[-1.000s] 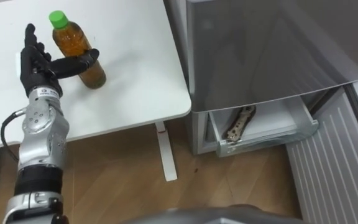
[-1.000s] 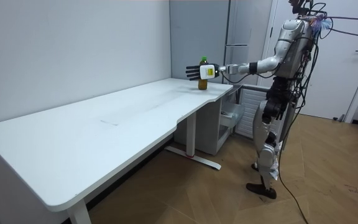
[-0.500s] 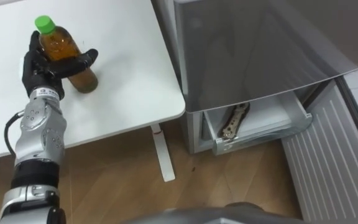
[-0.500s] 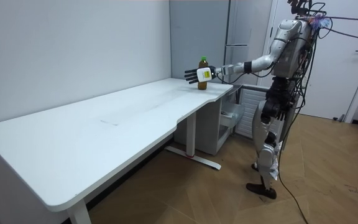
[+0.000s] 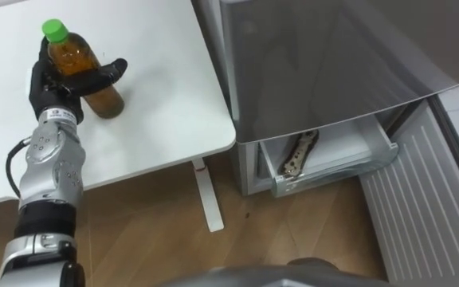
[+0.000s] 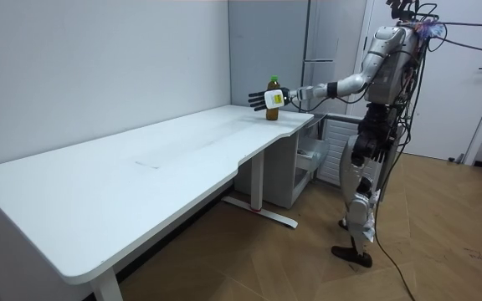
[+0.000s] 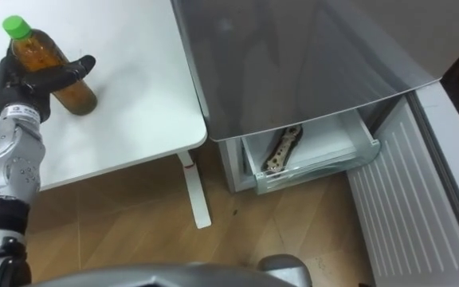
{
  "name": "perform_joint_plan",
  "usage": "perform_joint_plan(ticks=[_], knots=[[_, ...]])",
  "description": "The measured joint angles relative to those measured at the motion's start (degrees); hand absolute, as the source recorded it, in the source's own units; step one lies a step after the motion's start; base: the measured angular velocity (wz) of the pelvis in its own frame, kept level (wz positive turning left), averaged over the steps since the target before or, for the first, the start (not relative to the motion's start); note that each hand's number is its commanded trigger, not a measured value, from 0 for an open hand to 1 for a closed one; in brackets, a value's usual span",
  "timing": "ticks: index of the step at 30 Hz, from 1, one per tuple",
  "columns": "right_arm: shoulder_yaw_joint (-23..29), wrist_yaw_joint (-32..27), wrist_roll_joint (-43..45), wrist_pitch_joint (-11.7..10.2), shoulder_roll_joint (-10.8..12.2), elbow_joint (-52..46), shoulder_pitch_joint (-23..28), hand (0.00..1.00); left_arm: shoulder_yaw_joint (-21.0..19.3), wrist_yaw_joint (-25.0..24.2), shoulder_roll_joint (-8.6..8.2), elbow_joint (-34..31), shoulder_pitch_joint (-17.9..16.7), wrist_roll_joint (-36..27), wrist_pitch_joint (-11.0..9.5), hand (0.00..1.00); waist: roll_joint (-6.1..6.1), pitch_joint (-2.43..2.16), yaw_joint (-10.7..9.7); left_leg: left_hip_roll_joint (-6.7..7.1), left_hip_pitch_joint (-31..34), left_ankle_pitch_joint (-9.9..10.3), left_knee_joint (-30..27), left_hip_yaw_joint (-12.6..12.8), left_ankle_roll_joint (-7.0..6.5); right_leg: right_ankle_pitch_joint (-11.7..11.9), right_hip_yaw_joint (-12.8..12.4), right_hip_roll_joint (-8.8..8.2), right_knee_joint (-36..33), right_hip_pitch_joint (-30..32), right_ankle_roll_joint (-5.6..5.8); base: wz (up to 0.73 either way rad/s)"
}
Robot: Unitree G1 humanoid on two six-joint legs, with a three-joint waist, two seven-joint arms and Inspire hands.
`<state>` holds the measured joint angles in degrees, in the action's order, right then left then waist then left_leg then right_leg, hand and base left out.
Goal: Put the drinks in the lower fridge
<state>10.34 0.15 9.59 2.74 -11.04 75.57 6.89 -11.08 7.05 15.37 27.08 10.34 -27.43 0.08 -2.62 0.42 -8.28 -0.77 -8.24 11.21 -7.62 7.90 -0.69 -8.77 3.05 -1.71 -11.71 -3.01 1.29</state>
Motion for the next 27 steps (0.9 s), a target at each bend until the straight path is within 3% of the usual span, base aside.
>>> perform_joint_plan(ticks=[2, 3, 14, 27], knots=[[0.00, 0.00, 0.01, 0.38, 0.00, -0.05, -0.06, 0.00, 0.00, 0.00, 0.00, 0.00, 0.00, 0.01, 0.01, 0.97, 0.01, -0.01, 0.00, 0.00, -0.01, 0.00, 0.00, 0.00, 0.00, 0.00, 0.00, 0.00, -0.01, 0.00, 0.00, 0.00], [0.00, 0.00, 0.01, 0.51, 0.00, -0.06, -0.08, 0.00, 0.00, 0.00, 0.00, 0.00, 0.00, 0.02, 0.01, 1.00, 0.01, -0.01, 0.01, 0.00, -0.01, 0.00, 0.00, 0.00, 0.00, 0.00, 0.00, 0.00, -0.01, 0.01, 0.00, 0.00], [-0.07, 0.02, 0.09, 0.55, 0.00, -0.18, -0.27, 0.00, 0.01, -0.09, 1.04, 0.00, 0.07, 2.08, 0.02, 1.00, 0.49, -0.02, 0.05, 0.00, 0.57, 0.00, -0.01, -0.18, 0.00, -0.05, 0.04, 0.00, 0.01, 0.19, 0.00, 0.00], [0.00, 0.43, 2.20, 1.07, 0.00, -0.20, -1.40, 0.00, -0.01, -0.16, 1.14, -0.19, 0.07, 2.11, 0.80, 1.00, 0.47, -0.13, -0.57, 0.00, 0.72, 0.01, -0.01, -0.44, -0.01, -0.11, 0.21, -0.03, 0.08, 0.29, -0.02, 0.00]])
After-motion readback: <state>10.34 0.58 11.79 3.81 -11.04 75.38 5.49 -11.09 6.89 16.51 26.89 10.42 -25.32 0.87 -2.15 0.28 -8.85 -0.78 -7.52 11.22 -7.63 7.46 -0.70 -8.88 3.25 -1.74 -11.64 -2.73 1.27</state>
